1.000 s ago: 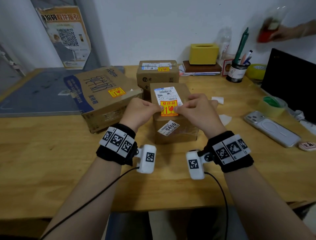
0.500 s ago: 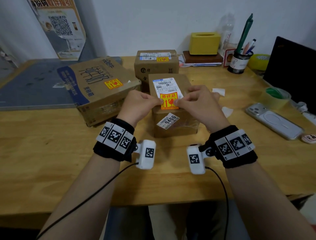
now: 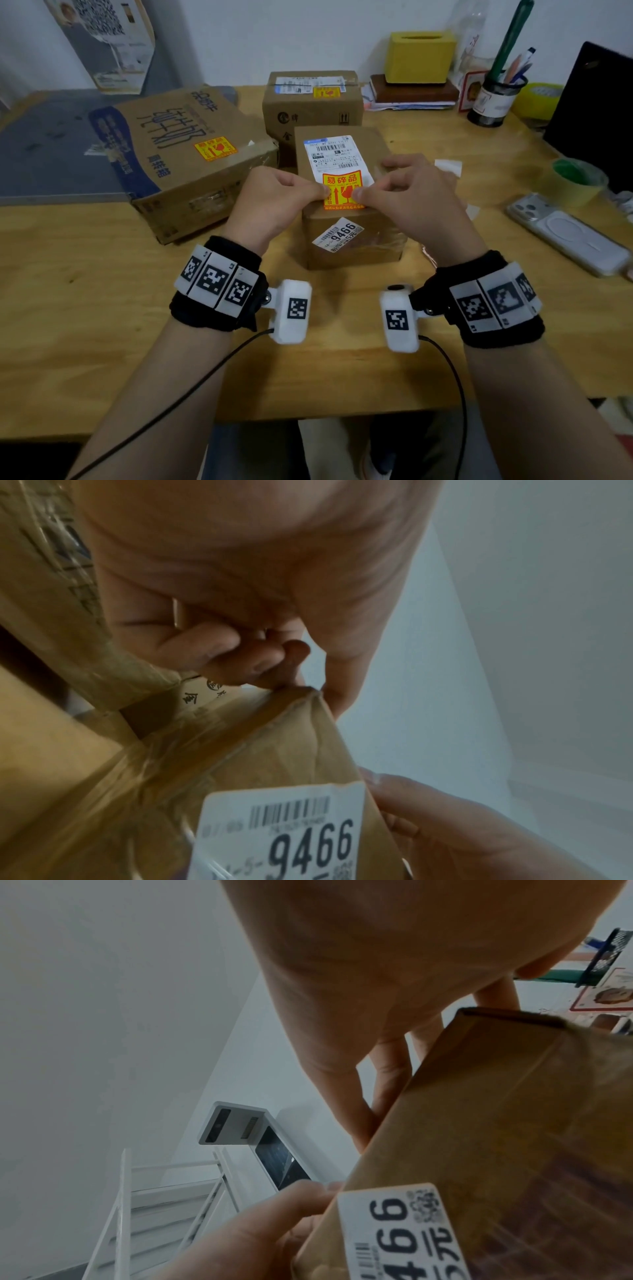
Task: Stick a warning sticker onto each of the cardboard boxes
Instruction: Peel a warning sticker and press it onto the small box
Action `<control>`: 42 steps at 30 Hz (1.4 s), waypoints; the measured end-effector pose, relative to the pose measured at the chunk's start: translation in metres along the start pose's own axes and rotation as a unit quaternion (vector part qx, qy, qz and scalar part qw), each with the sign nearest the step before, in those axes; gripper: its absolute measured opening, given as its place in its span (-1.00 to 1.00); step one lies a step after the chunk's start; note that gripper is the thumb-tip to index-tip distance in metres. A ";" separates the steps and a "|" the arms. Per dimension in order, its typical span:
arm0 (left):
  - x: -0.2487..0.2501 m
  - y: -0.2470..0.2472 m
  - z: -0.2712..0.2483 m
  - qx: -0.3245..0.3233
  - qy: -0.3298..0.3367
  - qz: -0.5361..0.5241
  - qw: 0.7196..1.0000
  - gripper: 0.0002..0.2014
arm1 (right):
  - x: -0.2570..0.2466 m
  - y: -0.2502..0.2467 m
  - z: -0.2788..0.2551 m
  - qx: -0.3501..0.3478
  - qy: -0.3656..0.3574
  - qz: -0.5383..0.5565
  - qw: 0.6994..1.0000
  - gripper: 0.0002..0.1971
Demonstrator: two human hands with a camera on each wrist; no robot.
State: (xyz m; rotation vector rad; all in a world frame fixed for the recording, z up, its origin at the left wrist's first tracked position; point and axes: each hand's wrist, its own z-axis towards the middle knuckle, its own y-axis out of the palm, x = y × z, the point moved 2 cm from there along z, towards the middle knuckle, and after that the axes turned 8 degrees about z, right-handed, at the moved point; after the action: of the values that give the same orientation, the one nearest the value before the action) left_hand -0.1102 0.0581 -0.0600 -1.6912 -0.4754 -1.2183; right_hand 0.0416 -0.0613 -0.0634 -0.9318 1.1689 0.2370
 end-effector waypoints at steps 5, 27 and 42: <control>-0.003 0.002 -0.001 0.000 0.009 -0.010 1.000 -0.88 | -0.001 -0.002 0.000 -0.009 -0.008 -0.026 1.000 -0.80; -0.005 0.006 0.001 0.008 0.020 -0.018 1.000 -0.89 | 0.004 0.004 0.003 -0.009 -0.042 -0.010 0.999 -0.72; -0.008 0.007 0.001 0.008 0.026 -0.014 1.000 -0.85 | -0.006 0.000 -0.001 0.000 -0.048 -0.103 0.993 -0.70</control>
State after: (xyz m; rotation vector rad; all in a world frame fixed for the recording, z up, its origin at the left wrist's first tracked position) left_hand -0.1082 0.0571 -0.0704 -1.6404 -0.4776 -1.2722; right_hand 0.0387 -0.0601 -0.0580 -1.0224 0.9760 0.1136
